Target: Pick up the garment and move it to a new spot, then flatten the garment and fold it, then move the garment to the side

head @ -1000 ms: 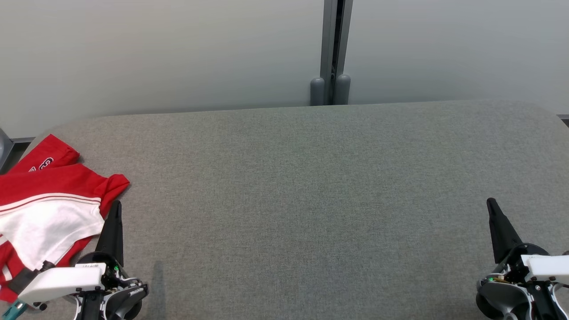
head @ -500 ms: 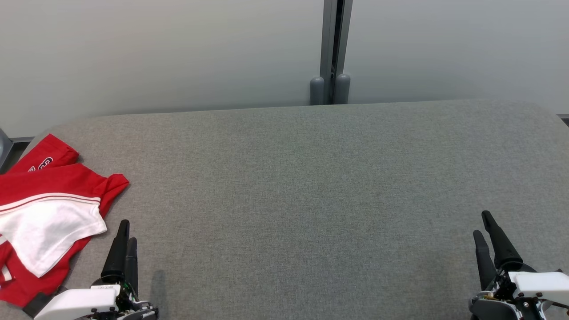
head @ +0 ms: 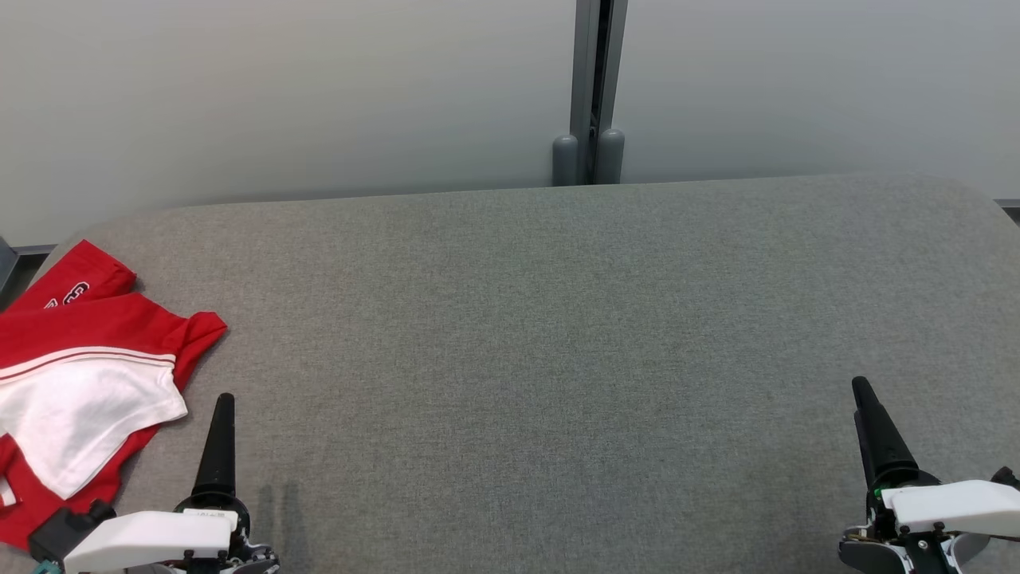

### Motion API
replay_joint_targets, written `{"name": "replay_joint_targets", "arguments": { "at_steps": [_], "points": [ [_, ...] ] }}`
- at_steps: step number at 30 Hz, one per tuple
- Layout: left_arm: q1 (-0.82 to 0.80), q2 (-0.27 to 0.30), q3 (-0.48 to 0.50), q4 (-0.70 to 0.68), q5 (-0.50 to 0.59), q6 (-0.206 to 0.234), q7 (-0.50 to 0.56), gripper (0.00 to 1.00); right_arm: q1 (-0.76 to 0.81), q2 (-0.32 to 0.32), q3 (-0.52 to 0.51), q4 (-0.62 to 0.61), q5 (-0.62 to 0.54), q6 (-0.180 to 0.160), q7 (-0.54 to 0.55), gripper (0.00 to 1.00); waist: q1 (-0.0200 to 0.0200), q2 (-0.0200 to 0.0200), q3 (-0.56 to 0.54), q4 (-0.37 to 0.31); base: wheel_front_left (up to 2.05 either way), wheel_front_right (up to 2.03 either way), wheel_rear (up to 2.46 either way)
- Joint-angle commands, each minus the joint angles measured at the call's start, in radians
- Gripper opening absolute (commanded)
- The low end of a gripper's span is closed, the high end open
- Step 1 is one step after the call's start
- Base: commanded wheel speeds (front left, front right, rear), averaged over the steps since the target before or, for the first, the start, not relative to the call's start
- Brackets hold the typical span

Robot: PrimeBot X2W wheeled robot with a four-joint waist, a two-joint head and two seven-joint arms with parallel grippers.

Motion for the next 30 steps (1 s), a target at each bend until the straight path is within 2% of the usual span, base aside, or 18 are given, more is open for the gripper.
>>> {"name": "replay_joint_targets", "arguments": {
  "at_steps": [1,4,13,30],
  "points": [
    [-0.038,0.009,0.005,-0.011,0.044,0.0,-0.01,1.0,-0.029,-0.013,0.002,-0.016,-0.04,0.001,-0.013,1.0,0.0,0.0,0.001,0.0,0.0,0.0,0.0],
    [-0.041,0.01,0.002,-0.005,0.133,0.001,-0.027,1.0,-0.031,-0.018,0.014,-0.011,-0.135,0.001,-0.03,1.0,0.0,0.0,0.002,0.0,0.0,0.0,0.0],
    [-0.043,0.012,-0.028,0.004,0.319,0.014,-0.062,1.0,-0.035,-0.018,0.03,-0.005,-0.325,0.001,-0.065,1.0,0.0,0.0,0.005,0.0,0.0,0.0,0.0],
    [-0.046,0.016,-0.046,0.053,0.601,0.076,-0.12,1.0,-0.033,-0.023,0.055,0.028,-0.594,0.001,-0.123,1.0,0.0,0.0,0.007,-0.001,0.0,0.0,0.0]
  ]
}}
